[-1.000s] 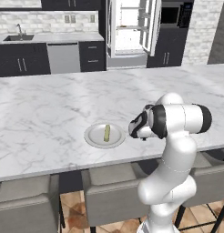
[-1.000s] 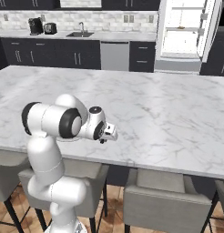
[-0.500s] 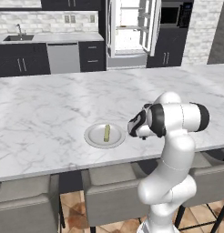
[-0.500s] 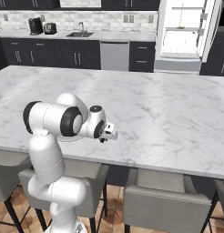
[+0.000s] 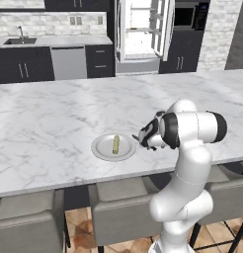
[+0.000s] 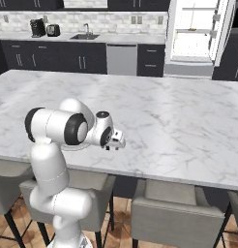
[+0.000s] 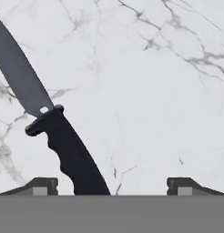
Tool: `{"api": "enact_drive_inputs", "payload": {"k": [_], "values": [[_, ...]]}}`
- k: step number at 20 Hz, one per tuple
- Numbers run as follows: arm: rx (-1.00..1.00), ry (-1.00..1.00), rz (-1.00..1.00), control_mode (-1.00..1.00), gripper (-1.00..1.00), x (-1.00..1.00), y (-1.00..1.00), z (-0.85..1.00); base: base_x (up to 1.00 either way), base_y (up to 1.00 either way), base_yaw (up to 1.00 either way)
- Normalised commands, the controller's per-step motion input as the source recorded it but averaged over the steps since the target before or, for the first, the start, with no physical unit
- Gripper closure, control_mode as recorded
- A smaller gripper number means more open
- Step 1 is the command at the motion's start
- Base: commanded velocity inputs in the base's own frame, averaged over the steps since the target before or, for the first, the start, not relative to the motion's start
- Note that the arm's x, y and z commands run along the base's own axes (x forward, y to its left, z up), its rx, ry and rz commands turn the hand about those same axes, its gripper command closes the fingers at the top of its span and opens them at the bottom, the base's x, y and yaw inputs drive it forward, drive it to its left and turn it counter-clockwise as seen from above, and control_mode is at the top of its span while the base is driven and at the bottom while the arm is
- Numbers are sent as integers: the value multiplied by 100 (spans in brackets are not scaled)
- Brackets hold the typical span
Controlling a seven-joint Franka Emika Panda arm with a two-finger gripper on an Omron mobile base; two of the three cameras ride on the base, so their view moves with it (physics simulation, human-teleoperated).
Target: Retrieve the butter from the fridge and place it on a plate on the dining table. Then retrieve the butter knife by the fridge and place it near the plate.
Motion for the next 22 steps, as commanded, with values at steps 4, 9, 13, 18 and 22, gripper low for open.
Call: {"api": "enact_drive_inputs", "payload": {"k": [4, 9, 13, 18, 22], "values": [[0, 2, 0, -100, -100, -5, -4, 15, 0, 0, 0], [0, 1, 0, -100, -100, -26, -18, 44, 0, 0, 0], [0, 0, 0, -100, -100, -59, -4, 97, 0, 0, 0], [1, 7, 0, -100, -100, -56, 16, 97, 0, 0, 0], [12, 15, 3, -100, -100, -46, 62, 48, 0, 0, 0]]}}
